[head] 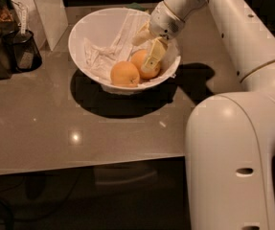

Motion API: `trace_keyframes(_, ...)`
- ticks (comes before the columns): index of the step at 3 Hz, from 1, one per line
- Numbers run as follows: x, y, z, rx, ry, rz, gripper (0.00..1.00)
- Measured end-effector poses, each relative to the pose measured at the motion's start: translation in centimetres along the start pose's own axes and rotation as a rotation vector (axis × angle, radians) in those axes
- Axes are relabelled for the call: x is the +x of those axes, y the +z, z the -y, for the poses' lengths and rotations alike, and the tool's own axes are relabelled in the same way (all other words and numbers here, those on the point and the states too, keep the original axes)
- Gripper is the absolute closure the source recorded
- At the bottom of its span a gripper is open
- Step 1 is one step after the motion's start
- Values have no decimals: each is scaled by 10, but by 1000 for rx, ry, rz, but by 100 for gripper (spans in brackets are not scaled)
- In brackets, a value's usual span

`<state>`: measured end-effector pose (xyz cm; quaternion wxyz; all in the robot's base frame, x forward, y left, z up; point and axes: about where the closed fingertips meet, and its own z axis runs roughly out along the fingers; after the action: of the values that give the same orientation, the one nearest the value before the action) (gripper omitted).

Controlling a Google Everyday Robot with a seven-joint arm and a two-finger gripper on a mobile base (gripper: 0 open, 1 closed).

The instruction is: Pick orange from white bowl

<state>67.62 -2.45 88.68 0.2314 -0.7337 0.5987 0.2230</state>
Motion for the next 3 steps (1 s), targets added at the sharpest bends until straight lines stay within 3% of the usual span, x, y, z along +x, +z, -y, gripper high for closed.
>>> trace_keyframes(1, 8, 8, -1, -22, 35, 24, 37)
trace_keyframes(2, 17, 13, -8, -43, 72, 35, 37)
trace_keyframes(3, 22, 15, -12, -55, 92, 38, 55)
